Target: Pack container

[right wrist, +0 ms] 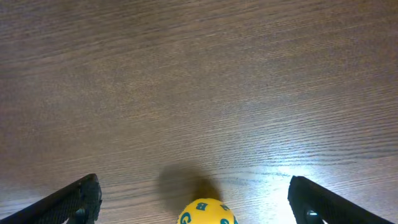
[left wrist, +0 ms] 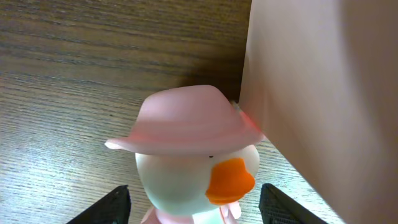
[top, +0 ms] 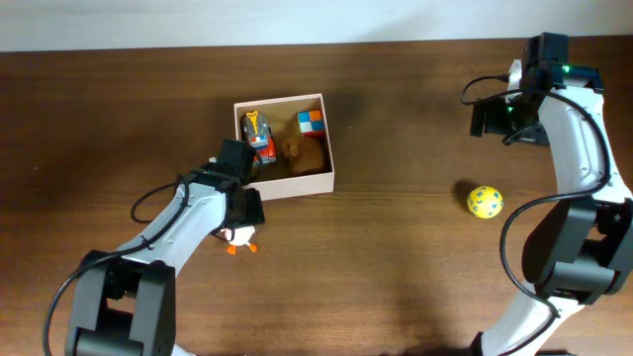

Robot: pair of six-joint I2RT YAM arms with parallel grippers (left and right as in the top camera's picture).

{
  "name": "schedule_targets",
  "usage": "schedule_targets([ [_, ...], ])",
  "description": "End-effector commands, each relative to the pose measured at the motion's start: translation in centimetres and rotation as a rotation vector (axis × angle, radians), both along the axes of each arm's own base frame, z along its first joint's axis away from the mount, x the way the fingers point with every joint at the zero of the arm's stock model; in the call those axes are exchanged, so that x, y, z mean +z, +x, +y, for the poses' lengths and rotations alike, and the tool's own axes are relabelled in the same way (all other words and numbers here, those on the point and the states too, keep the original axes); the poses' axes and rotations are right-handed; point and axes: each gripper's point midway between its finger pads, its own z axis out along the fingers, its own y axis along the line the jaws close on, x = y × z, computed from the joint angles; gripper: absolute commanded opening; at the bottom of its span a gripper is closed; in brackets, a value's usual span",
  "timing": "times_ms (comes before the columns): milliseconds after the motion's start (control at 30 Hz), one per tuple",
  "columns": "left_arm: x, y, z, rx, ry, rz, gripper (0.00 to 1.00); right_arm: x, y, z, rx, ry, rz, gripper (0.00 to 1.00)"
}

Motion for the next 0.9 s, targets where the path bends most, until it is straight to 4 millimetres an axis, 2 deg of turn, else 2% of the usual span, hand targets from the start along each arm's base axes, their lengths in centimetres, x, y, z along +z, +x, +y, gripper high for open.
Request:
schedule_targets([
  [0, -3.4, -4.4, 0.4, 0.017, -0.005, 0.185, 0.72, 1.5, 0.4, 0.2, 0.012, -0.005, -0.040, 0.99],
  [367, -0.2, 0.5, -0.9, -0.084, -0.034, 0.030, 0.83, 1.5, 0.4, 0.2, 0.012, -0.005, -0.040, 0.99],
  [567, 1.8, 3.0, -1.6, -0.141, -0.039, -0.040, 0.84, 1.5, 0.4, 0.2, 0.013, -0.005, -0.040, 0.99],
  [667, 2.7, 3.2, -1.7, -0.140, -0.041, -0.036, 0.84, 1.5, 0.4, 0.2, 0.013, -0.005, -0.040, 0.99],
  [767, 3.2, 2.5, -1.6, -0.140, -0.039, -0.002, 0.84, 1.5, 0.4, 0.2, 0.012, -0.005, -0.040, 0.99],
  [867, 4.7, 2.0, -1.3, -0.120, -0.035, -0.004, 0.84, 1.5, 0.4, 0.2, 0.012, -0.005, -0.040, 0.99],
])
